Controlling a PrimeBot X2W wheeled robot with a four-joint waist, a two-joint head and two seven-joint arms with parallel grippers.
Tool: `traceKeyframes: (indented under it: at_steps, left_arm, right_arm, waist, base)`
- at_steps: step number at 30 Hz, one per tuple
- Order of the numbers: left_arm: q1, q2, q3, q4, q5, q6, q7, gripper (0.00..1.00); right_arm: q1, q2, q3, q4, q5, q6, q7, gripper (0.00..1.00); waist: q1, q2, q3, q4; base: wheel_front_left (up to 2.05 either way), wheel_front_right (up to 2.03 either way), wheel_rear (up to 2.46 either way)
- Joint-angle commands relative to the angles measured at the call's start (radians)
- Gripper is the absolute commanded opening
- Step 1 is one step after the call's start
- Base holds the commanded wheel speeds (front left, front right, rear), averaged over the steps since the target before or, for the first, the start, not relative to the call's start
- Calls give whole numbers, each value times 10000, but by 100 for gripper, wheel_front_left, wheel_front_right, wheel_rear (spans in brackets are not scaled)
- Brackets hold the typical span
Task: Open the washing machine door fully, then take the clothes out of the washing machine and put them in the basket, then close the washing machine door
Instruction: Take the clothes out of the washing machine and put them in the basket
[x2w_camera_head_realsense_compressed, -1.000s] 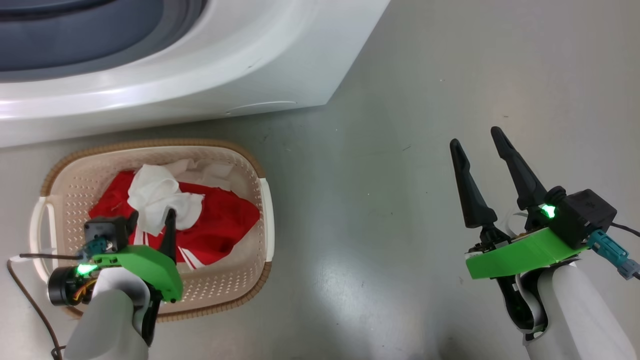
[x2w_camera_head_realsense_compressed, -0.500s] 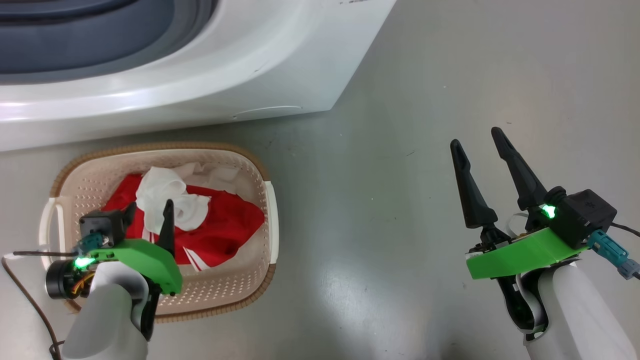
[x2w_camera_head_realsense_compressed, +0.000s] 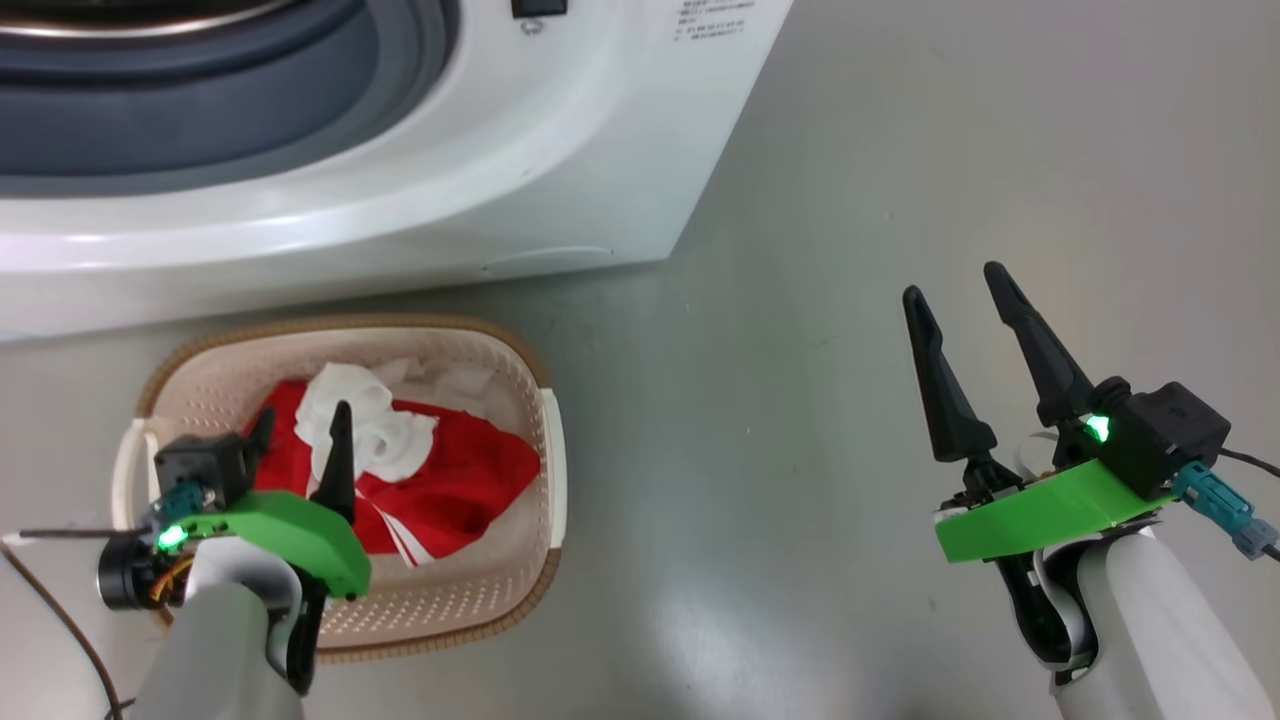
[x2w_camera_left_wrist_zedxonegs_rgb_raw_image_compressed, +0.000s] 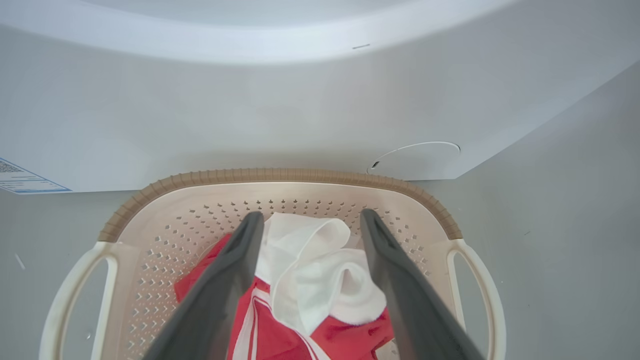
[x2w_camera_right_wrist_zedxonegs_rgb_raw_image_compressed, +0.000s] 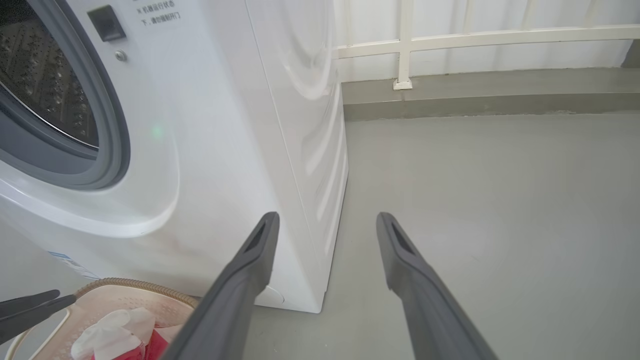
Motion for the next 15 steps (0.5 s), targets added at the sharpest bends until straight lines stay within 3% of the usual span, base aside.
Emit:
traceKeyframes:
  at_steps: [1, 15]
  left_arm:
    - [368, 227, 267, -204, -74, -57, -51, 100]
    - [1867, 72, 551, -2296, -119, -57, -51, 100]
  right_arm:
    - [235, -73, 154, -176, 39, 63, -63, 100]
    - [909, -241, 124, 61, 141, 63, -63, 100]
  waist:
    - [0, 0, -221, 44]
    - [0, 0, -1982, 285]
  base:
    - [0, 0, 0]
    - [0, 0, 0]
